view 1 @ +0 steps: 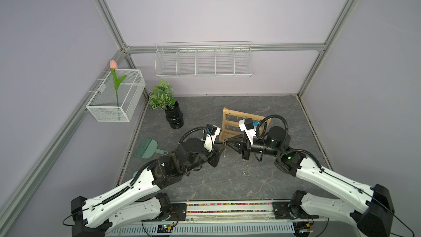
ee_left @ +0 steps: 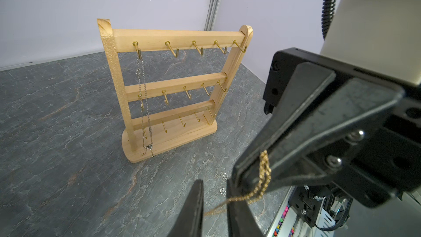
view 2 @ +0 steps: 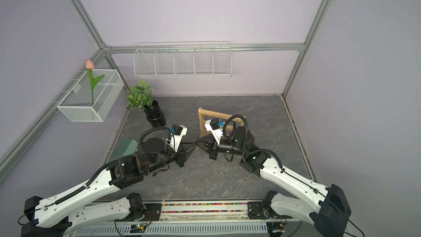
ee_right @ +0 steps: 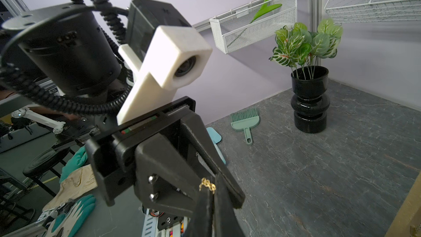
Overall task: Hang the necklace on the jewelry display stand
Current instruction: Pick up the necklace from the center of the board.
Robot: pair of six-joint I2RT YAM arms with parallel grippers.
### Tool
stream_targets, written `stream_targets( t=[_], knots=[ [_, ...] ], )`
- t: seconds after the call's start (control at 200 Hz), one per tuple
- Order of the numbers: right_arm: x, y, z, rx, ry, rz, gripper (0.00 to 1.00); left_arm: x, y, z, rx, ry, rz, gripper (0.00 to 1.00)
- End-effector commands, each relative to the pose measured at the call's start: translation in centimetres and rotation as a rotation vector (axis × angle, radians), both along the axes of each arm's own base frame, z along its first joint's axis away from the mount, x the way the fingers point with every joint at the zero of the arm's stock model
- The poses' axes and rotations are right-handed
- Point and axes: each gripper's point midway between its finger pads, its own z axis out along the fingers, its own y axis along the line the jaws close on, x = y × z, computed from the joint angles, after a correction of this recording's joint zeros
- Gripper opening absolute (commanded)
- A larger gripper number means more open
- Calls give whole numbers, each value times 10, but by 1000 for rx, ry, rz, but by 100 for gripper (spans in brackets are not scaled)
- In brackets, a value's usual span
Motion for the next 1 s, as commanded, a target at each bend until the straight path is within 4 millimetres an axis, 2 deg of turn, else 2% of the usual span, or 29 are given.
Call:
stream_targets(
  t=[0.0, 0.24, 0.38, 0.57, 0.655, 0.77, 0.87, 0.995],
  knots=[
    [-3, -5, 20, 67, -37, -7, 7, 2, -5, -8, -1, 13, -4, 23],
    [-6, -11, 29, 89, -50, -15, 7, 7, -5, -24, 21, 23, 25, 22],
    [-6, -12, 28, 87, -47, -23, 7, 10, -4, -27, 34, 19, 40, 13],
    [-3, -17, 20, 66, -38, -54, 7, 21, 14, -18, 41, -24, 140, 3],
    [1, -20, 14, 51, -29, -83, 7, 24, 25, -8, 18, -44, 186, 2],
    [11, -22, 1, 8, -10, -130, 7, 14, 17, 5, -18, -47, 111, 2],
    [16, -22, -5, -5, -3, -147, 7, 10, 7, 4, -10, -31, 64, 1],
    [18, -22, -10, -22, 1, -153, 7, 11, 6, 4, -3, -30, 67, 0]
  ],
)
